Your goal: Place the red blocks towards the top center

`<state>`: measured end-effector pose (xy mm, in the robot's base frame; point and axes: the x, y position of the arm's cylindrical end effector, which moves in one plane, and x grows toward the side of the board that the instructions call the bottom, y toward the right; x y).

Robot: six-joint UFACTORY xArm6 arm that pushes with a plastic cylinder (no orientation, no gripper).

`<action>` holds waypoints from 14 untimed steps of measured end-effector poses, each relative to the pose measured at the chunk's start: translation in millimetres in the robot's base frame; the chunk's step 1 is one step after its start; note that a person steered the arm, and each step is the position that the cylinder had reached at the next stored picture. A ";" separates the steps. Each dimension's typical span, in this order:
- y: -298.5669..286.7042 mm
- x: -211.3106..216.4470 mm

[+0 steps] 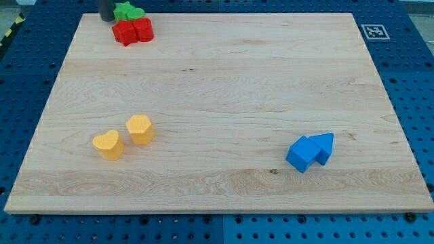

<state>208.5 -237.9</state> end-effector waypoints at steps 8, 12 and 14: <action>97.8 59.4; 179.5 52.0; 206.4 52.0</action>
<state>260.5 -31.5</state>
